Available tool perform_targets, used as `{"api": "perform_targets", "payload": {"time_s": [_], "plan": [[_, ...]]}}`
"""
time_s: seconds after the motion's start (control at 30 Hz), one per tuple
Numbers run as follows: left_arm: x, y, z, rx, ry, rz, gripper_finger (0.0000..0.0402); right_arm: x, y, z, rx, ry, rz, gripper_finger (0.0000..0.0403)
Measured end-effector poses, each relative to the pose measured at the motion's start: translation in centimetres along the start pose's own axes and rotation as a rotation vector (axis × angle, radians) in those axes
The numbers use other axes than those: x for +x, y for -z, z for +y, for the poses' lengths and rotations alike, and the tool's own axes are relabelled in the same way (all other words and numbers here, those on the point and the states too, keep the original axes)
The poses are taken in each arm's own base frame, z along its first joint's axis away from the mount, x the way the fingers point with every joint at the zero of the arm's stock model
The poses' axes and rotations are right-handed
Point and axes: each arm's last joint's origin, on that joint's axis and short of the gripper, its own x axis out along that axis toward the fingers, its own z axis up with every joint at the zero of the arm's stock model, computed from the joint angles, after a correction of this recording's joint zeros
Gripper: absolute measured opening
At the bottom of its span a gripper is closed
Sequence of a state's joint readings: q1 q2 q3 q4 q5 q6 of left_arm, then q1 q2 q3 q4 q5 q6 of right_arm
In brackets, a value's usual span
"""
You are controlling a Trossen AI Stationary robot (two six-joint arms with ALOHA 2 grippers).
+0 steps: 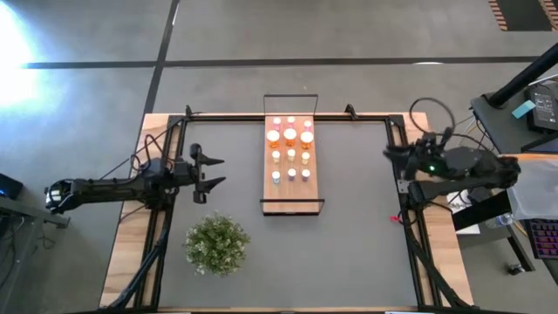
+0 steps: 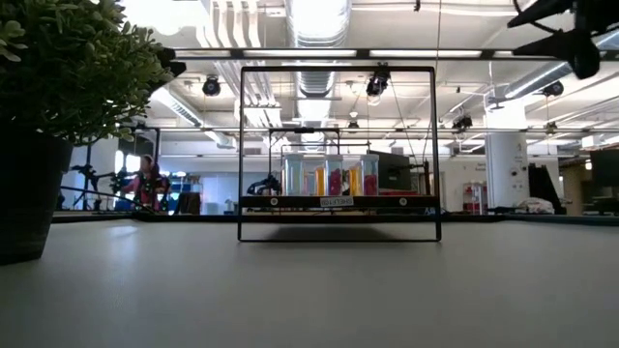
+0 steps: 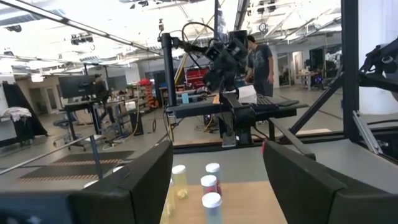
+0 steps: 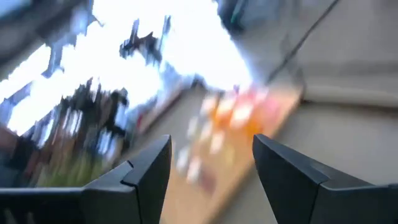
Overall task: Pick and place medicine bottles onto shelf by color
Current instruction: Return to Home Position
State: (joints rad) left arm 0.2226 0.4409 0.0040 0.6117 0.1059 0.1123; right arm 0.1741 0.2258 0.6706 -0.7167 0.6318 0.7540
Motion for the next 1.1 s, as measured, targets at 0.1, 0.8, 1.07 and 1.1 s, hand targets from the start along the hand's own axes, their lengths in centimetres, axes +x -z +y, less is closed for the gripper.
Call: {"api": "perform_targets", "payload": {"time_s": [0.1,0.8,1.07,1.1], "plan": [[0.1,0.2,0.0,-0.001,0.001,0.013,0.0235,1.3,1.0,-0.2,0.054,0.046,-0.205,0.0217],[0.8,1.7,-0.1,-0.016,0.018,0.144,0.0235,6.4,10.3,-4.3,-0.183,0.094,-0.218,0.0216],[1.1,2.7,-0.2,-0.024,0.031,0.219,0.0235,6.5,10.8,-4.6,-0.173,0.087,-0.228,0.0217],[1.1,2.9,-0.2,-0.026,0.032,0.232,0.0235,6.5,10.8,-4.6,-0.172,0.086,-0.229,0.0217]]}}
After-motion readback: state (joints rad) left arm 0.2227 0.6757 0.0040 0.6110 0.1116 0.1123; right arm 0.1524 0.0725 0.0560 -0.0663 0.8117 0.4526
